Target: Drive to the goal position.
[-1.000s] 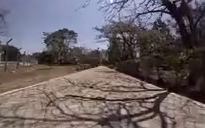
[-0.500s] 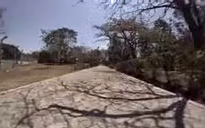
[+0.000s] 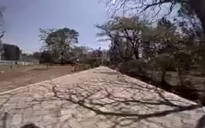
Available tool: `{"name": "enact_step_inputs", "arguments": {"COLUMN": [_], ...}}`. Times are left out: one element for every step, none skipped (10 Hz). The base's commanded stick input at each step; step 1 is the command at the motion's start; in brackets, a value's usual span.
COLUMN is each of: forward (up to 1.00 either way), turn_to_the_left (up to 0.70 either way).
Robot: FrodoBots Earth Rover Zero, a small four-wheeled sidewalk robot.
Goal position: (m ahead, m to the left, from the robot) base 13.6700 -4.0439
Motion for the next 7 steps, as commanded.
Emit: {"name": "enact_step_inputs", "arguments": {"forward": [1.00, 1.00, 1.00, 1.00, 1.00, 1.00, 1.00], "turn_to_the_left": [0.00, 0.00, 0.00, 0.00, 0.00, 0.00, 0.00]}}
